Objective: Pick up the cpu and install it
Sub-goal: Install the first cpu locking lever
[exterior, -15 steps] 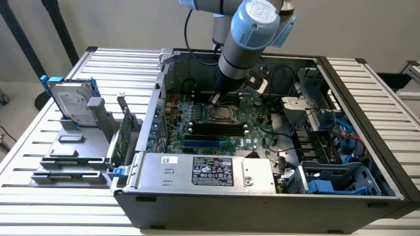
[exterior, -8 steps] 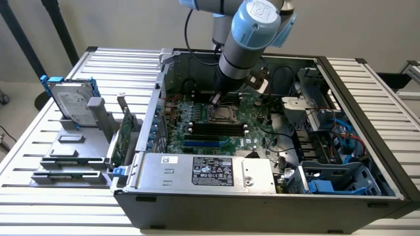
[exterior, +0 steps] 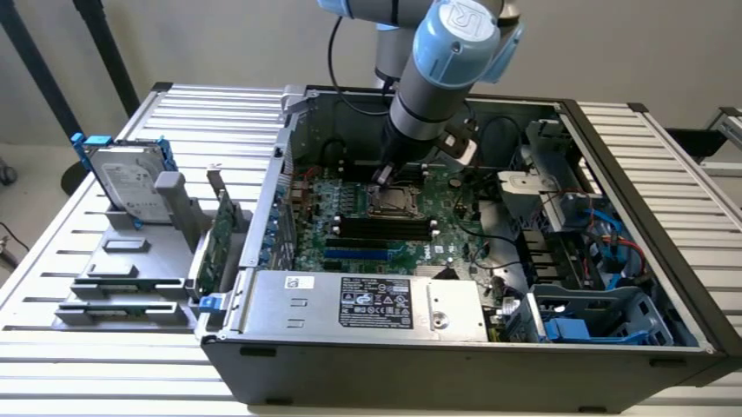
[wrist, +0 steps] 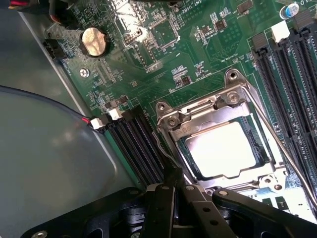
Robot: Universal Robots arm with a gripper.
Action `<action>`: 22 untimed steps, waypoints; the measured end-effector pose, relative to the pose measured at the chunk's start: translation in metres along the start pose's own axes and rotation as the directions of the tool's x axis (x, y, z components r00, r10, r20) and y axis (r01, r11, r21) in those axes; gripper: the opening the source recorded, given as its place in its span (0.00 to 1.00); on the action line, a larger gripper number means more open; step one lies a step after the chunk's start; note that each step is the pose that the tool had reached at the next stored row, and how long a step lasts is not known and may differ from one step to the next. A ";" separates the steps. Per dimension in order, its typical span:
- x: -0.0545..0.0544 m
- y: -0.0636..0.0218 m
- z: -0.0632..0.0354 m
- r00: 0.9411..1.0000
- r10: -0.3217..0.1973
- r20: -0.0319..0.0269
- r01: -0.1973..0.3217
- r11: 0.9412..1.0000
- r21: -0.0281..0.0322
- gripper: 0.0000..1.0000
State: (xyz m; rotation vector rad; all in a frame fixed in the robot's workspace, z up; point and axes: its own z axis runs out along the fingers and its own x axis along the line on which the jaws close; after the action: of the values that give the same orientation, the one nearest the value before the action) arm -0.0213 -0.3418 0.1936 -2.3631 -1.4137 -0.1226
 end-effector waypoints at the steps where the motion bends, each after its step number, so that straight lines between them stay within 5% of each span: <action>1: 0.000 0.0003 0.0000 1.000 0.000 0.000 0.000 1.000 0.000 0.11; 22: -0.001 -0.0032 0.0011 1.000 0.003 0.001 -0.003 1.000 0.004 0.11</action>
State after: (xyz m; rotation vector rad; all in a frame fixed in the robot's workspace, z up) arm -0.0248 -0.3413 0.1931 -2.3622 -1.4092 -0.1178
